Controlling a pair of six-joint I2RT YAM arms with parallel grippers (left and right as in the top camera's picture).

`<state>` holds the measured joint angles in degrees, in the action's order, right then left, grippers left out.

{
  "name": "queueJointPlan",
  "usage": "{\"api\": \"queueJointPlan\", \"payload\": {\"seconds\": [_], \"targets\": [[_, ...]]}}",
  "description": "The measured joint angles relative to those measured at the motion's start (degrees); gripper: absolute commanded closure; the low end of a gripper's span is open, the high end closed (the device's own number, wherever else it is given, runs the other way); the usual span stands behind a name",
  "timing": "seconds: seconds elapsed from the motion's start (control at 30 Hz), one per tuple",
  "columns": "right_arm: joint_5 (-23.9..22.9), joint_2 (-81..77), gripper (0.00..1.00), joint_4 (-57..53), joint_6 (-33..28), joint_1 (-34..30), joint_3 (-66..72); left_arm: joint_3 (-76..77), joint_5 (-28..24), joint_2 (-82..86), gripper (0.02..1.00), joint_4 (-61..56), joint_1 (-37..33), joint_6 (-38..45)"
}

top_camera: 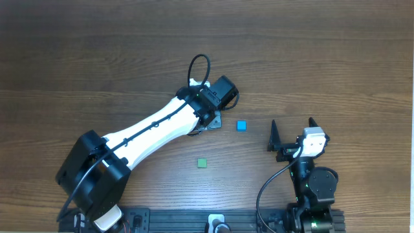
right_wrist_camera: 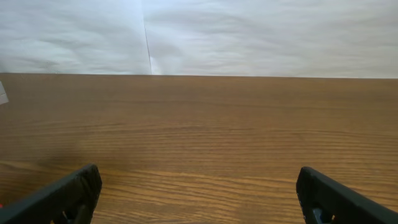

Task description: Stack Cubes

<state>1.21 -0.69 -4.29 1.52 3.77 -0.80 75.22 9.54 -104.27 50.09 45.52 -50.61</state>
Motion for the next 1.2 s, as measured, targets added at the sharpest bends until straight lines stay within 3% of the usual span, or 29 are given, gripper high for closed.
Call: {"api": "queueJointPlan", "payload": {"seconds": [0.23, 0.57, 0.67, 0.77, 0.83, 0.97, 1.2], "targets": [[0.00, 0.00, 0.009, 0.00, -0.04, 0.00, 0.00, -0.02, 0.00, 0.00, 0.715, -0.02, 0.00, -0.04], [0.00, 0.00, 0.009, 0.00, -0.02, 0.00, 0.00, -0.02, 0.00, -0.02, 0.601, 0.00, 0.00, -0.07], [0.00, 0.00, 0.007, 0.00, 0.00, 0.00, 0.00, -0.02, -0.02, -0.02, 0.452, 0.00, 0.00, -0.22], [0.00, 0.00, 0.009, 0.00, 0.02, 0.00, 0.00, -0.02, 0.02, -0.02, 0.156, -0.02, 0.00, -0.28], [0.00, 0.00, 0.007, 0.00, 0.00, 0.00, 0.00, -0.02, 0.15, -0.02, 0.106, -0.46, -0.13, -0.59], [0.00, 0.00, 0.007, 0.00, -0.02, 0.00, 0.00, -0.02, 0.61, 0.42, 0.064, -2.21, -1.53, -0.63], [-0.02, 0.00, 0.007, 0.00, 0.02, 0.00, 0.00, -0.70, 4.39, 10.97, 0.093, -8.41, -7.76, 0.96]]}}
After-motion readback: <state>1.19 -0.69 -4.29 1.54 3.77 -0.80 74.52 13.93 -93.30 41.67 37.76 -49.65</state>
